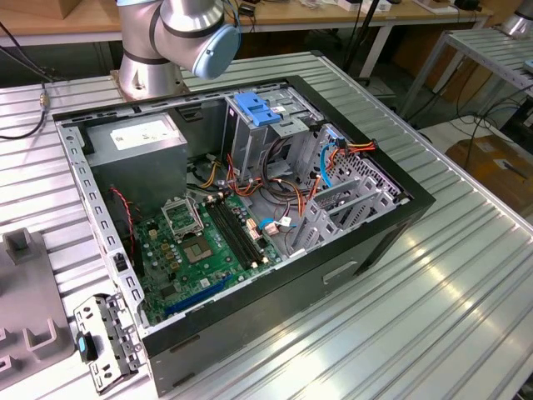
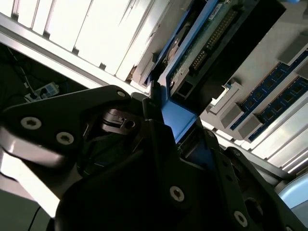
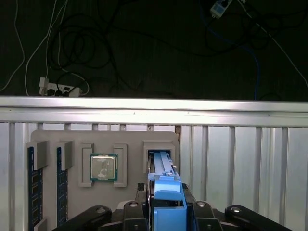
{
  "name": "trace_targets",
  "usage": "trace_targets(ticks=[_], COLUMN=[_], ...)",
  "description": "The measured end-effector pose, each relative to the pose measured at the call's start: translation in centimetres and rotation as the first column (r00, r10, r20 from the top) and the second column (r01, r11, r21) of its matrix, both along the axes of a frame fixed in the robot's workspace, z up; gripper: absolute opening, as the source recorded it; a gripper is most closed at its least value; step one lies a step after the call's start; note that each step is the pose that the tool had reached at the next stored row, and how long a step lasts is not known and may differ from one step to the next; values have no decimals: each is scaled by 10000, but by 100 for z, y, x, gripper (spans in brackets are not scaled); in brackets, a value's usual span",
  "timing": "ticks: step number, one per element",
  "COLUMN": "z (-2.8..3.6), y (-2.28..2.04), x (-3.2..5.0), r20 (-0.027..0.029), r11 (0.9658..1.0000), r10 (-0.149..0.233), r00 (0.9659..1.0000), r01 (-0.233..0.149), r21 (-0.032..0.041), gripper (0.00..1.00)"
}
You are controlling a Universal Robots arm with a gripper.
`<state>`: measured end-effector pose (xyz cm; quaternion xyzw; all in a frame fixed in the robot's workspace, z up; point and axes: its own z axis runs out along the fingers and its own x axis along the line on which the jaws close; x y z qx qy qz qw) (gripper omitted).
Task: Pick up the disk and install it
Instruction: 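Pick up the disk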
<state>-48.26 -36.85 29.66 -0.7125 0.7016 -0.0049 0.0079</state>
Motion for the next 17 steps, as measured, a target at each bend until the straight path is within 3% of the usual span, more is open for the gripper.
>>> trace_targets(ticks=[7,9,12,17], z=[1,36,36,0], y=[0,0,0,0], x=[0,0,0,0], r20=[4,1,1,-2], r11=[10000,10000,10000,10000], r10=[-12,-12,-12,-12], r00=[10000,10000,10000,10000], r01=[12,12,12,12], r21=[1,-1,-1,-2], gripper=[37,37,37,37])
